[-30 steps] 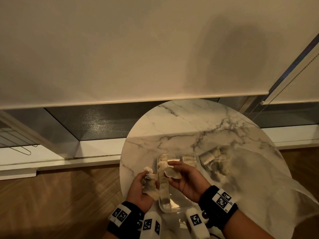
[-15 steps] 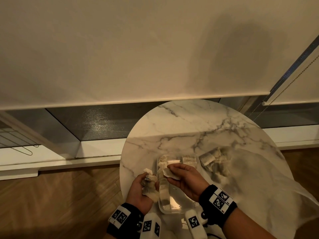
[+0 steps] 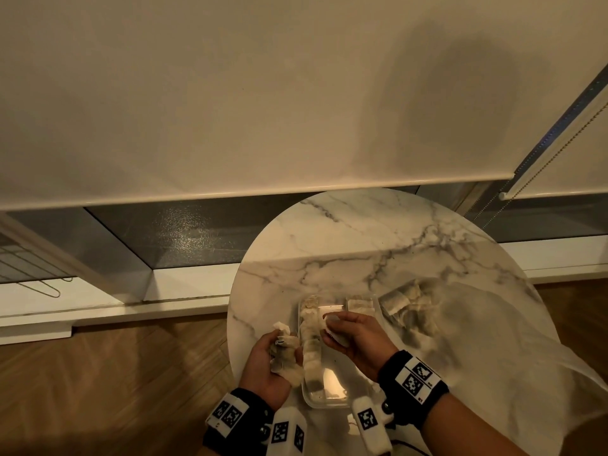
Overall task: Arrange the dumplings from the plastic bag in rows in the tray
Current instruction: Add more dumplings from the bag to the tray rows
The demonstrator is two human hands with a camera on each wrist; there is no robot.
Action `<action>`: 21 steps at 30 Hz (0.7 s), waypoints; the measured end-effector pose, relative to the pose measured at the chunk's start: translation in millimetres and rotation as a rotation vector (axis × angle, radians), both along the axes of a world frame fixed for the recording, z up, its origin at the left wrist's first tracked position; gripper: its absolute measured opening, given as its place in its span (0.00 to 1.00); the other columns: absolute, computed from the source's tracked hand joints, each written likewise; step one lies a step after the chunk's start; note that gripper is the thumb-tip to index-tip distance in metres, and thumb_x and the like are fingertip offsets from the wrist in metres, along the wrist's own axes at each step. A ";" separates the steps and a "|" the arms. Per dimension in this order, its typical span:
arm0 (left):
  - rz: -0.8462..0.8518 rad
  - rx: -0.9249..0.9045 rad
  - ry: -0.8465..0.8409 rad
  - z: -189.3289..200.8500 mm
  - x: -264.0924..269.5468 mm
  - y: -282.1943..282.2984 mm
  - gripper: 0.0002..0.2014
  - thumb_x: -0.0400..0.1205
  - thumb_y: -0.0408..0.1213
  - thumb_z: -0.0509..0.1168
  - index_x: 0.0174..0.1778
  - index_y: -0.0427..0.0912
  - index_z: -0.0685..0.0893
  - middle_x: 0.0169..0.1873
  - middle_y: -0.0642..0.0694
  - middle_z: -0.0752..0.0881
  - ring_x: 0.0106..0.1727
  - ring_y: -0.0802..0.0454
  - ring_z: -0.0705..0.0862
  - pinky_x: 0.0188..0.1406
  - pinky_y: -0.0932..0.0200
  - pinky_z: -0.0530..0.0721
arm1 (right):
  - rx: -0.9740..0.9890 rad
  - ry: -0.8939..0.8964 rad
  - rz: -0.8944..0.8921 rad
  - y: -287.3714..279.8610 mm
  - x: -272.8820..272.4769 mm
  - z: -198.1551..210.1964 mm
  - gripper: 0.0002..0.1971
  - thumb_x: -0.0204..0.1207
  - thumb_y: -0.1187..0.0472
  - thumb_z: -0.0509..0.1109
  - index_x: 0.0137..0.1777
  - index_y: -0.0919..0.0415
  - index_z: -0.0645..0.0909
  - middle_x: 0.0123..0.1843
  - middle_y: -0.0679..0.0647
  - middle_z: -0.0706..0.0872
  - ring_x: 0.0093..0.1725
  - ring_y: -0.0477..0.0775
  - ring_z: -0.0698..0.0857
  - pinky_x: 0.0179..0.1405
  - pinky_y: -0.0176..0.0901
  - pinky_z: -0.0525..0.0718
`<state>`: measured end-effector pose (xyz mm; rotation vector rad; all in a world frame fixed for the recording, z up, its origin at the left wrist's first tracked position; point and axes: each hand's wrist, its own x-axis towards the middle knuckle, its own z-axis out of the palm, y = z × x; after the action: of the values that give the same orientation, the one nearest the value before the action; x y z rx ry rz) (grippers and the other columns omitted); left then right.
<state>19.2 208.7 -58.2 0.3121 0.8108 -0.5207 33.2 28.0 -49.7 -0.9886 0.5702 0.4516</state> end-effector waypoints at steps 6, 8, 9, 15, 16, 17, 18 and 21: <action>0.026 -0.006 -0.008 -9.1 1.5 3.5 0.05 0.81 0.37 0.62 0.41 0.40 0.78 0.25 0.48 0.81 0.23 0.53 0.82 0.28 0.57 0.86 | -0.478 0.004 0.158 -14.5 -0.5 -23.9 0.05 0.73 0.67 0.76 0.48 0.66 0.87 0.41 0.61 0.89 0.42 0.57 0.87 0.48 0.56 0.89; 0.036 -0.014 -0.006 -15.4 1.5 6.2 0.04 0.80 0.36 0.62 0.41 0.41 0.78 0.26 0.49 0.81 0.23 0.54 0.82 0.29 0.58 0.85 | -0.612 -0.043 0.236 -22.5 -0.1 -29.3 0.04 0.73 0.67 0.76 0.46 0.63 0.86 0.38 0.61 0.90 0.38 0.55 0.88 0.47 0.56 0.89; 0.045 -0.038 -0.004 -19.0 1.3 7.7 0.03 0.80 0.36 0.62 0.41 0.42 0.78 0.26 0.50 0.80 0.23 0.56 0.81 0.31 0.59 0.84 | -0.689 -0.077 0.293 -26.2 0.3 -31.1 0.04 0.73 0.66 0.76 0.46 0.62 0.86 0.36 0.61 0.91 0.35 0.52 0.88 0.45 0.54 0.89; 0.063 -0.118 0.015 -32.4 1.2 12.9 0.03 0.81 0.35 0.61 0.42 0.44 0.75 0.27 0.54 0.77 0.25 0.59 0.79 0.47 0.66 0.76 | -0.578 -0.016 0.268 -34.8 4.5 -29.3 0.05 0.77 0.66 0.75 0.48 0.68 0.86 0.42 0.65 0.89 0.41 0.56 0.88 0.41 0.45 0.89; 0.057 -0.110 0.004 -31.7 1.1 12.6 0.04 0.82 0.36 0.60 0.41 0.44 0.75 0.26 0.54 0.77 0.25 0.59 0.79 0.41 0.63 0.80 | -0.508 0.007 0.217 -35.0 4.3 -28.2 0.06 0.77 0.67 0.75 0.49 0.70 0.86 0.44 0.65 0.88 0.42 0.58 0.88 0.41 0.47 0.90; 0.055 -0.105 -0.008 -30.3 0.8 12.6 0.05 0.83 0.37 0.59 0.41 0.44 0.75 0.26 0.54 0.77 0.24 0.59 0.79 0.35 0.59 0.82 | -0.457 0.022 0.177 -35.3 3.8 -26.9 0.06 0.77 0.67 0.75 0.49 0.71 0.86 0.44 0.66 0.89 0.44 0.59 0.89 0.42 0.48 0.90; 0.058 -0.103 -0.014 -29.7 0.6 12.8 0.07 0.84 0.37 0.59 0.40 0.44 0.76 0.26 0.54 0.76 0.24 0.58 0.79 0.33 0.58 0.84 | -0.429 0.029 0.154 -35.8 3.3 -26.4 0.06 0.76 0.67 0.75 0.49 0.71 0.87 0.45 0.65 0.89 0.45 0.59 0.88 0.43 0.48 0.90; 0.067 -0.090 0.000 -28.9 -0.1 14.6 0.06 0.83 0.37 0.60 0.40 0.44 0.77 0.28 0.53 0.77 0.24 0.57 0.80 0.31 0.56 0.86 | -0.525 0.002 0.214 -35.6 1.7 -25.7 0.03 0.75 0.67 0.75 0.46 0.66 0.89 0.42 0.59 0.91 0.43 0.55 0.87 0.42 0.44 0.86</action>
<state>19.2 223.3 -87.1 0.2015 0.7924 -0.4923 34.9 -7.6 -75.4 -1.5615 0.6008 0.5040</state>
